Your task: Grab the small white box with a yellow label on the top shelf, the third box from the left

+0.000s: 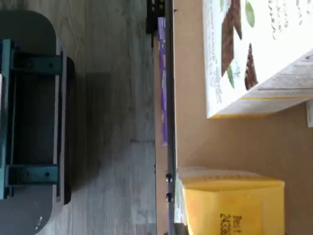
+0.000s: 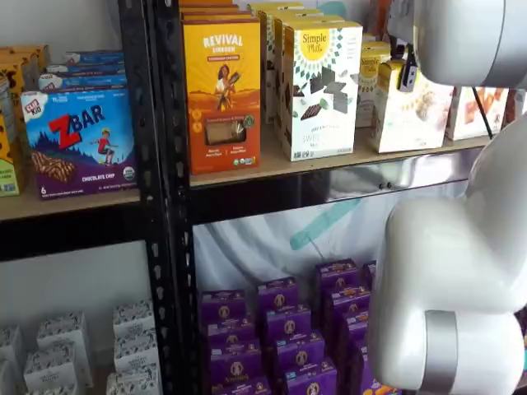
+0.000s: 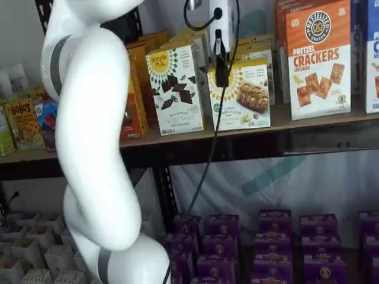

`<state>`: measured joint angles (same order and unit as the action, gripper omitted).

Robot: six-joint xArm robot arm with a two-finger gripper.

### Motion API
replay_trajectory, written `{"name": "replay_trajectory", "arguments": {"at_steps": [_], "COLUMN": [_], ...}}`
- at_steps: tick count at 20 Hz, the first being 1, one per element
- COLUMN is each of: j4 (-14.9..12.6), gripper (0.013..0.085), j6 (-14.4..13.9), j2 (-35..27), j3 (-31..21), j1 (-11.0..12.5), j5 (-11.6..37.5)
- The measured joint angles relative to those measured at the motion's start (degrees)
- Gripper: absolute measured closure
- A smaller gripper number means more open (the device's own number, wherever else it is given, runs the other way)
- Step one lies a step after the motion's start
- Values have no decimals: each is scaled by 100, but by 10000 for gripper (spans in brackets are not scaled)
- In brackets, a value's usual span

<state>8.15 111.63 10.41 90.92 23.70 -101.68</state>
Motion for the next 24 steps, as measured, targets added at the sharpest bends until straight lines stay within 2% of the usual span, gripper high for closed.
{"name": "replay_trajectory", "arguments": {"at_steps": [4, 11, 24], "j4": [26, 18, 43], "gripper": [650, 650, 650], "j6": [39, 140, 77], "j2": [180, 882, 1908], "j3": [-82, -636, -1284], "j1": [63, 183, 177], "j5": [-223, -413, -992]}}
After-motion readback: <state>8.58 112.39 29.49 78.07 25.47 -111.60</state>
